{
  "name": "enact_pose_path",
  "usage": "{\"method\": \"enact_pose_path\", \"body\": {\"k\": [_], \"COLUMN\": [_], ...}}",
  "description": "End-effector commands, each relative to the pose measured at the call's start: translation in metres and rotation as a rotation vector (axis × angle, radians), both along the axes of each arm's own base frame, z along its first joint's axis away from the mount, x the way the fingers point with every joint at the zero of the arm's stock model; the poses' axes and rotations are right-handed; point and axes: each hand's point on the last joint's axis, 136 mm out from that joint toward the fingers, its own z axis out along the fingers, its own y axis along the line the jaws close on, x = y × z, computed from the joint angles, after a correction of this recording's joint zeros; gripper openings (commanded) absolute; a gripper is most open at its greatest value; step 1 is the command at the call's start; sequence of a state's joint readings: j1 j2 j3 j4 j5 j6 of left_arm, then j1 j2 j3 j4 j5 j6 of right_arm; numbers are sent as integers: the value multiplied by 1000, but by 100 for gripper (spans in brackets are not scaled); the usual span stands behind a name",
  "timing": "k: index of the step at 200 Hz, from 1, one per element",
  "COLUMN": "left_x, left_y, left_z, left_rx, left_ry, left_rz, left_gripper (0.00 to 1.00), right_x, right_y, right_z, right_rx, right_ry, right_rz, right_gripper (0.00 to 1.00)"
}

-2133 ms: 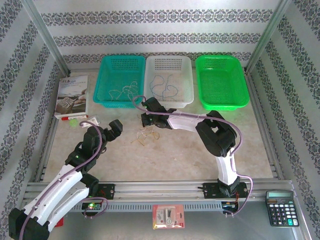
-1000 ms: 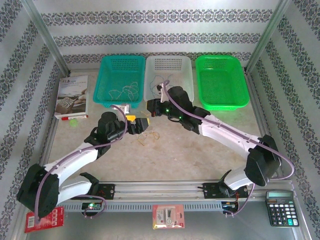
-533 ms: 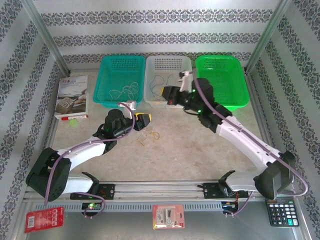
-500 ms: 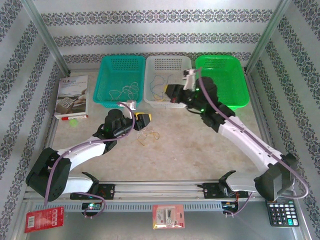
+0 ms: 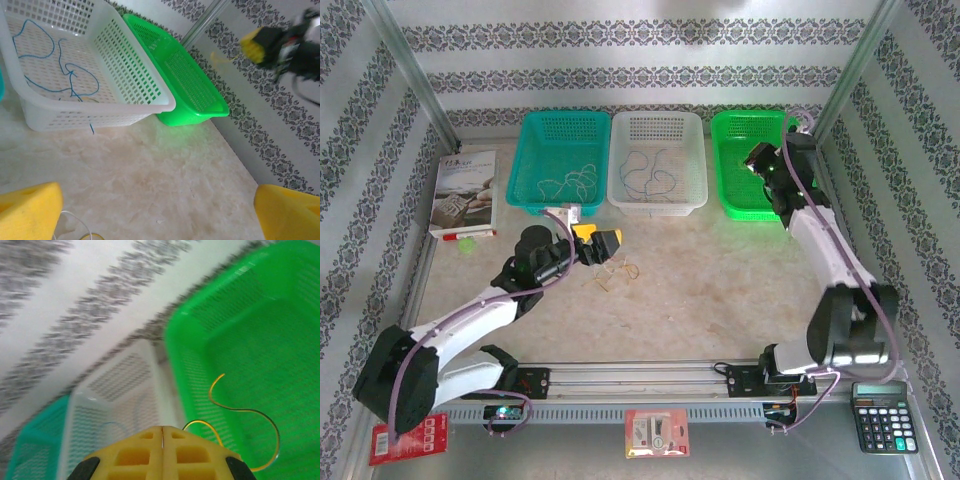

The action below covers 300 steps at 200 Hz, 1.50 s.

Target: Untangle the cables

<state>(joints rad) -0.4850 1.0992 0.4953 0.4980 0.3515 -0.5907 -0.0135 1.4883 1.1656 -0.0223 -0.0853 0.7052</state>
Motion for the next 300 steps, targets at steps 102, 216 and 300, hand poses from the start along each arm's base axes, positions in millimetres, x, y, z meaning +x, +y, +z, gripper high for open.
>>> {"method": "enact_pose_path", "body": {"k": [102, 216, 300], "left_x": [-12, -26, -24], "left_y": [24, 65, 62], "left_z": [-21, -83, -89], "left_rx": [51, 180, 179], "left_ry": [90, 411, 426], "left_rz": [109, 306, 298], "left_gripper": [100, 99, 99], "right_x": [27, -152, -181], "right_y": [14, 252, 322], "right_z": [-22, -84, -161], "right_rx": [90, -70, -27], "right_ry": [50, 90, 220], "right_rz": [104, 664, 862], "right_gripper": [46, 53, 50]}}
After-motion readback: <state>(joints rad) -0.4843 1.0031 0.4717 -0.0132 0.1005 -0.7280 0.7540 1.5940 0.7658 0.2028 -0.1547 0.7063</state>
